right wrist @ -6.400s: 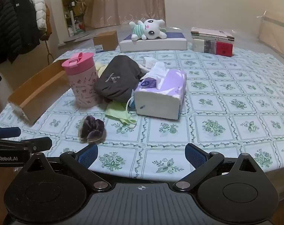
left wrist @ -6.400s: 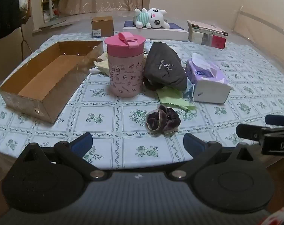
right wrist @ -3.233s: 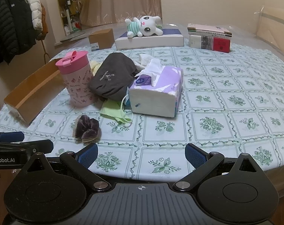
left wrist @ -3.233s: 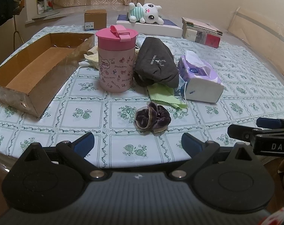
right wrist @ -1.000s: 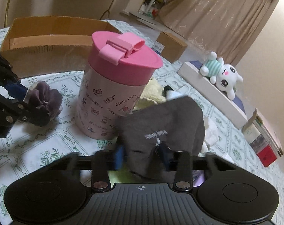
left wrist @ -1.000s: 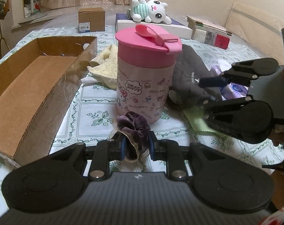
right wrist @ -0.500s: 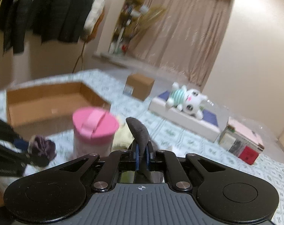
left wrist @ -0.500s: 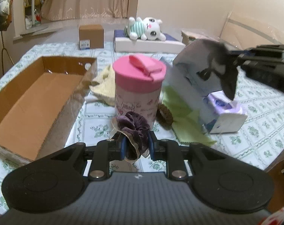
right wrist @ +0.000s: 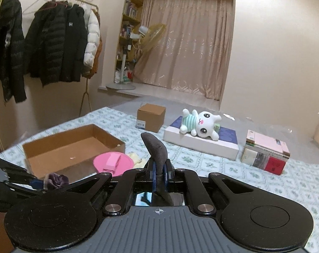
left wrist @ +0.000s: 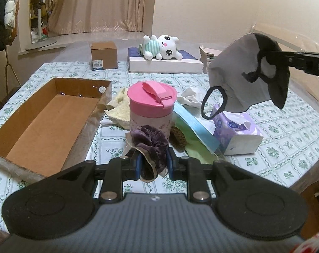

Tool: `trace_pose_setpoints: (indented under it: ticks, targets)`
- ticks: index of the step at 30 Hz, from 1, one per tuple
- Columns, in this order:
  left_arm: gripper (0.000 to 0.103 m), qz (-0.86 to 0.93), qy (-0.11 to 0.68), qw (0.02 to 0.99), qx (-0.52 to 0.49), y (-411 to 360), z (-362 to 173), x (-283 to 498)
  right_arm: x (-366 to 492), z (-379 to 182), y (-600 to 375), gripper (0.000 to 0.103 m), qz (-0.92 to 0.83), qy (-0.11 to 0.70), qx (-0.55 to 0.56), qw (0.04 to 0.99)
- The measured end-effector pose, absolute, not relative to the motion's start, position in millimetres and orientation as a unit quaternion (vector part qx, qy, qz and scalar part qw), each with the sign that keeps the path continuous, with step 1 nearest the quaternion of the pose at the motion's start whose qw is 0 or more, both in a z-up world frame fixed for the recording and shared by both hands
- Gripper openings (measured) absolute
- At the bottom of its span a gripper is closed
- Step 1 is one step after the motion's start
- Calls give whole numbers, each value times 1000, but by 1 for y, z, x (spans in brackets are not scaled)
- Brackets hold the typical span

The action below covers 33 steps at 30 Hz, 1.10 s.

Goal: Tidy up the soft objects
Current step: 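Carry the scrunchie and pouch into the cardboard box and open both grippers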

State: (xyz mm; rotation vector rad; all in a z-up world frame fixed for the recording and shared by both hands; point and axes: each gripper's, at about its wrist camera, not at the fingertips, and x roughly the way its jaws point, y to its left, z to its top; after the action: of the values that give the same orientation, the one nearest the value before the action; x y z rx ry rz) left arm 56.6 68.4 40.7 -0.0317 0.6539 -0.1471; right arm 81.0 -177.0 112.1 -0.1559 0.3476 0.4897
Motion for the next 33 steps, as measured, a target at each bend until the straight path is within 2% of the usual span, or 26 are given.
trace_pose_setpoints:
  ticks: [10,18,23,33]
  targets:
    - [21,-66,312,948,-13,103,59,48,67,149,-159,7,294,144,-42,944]
    - [21,-14,316,949,0,168,67,57,92,159,-79,7,376,129,-25,917]
    - [21,13,324,946,-1,214,63,75,124,138,-17,7,412,144,-33,899]
    - [21,27,353,935,6,270,29,132,187,57,73,7,418,189,-72,886]
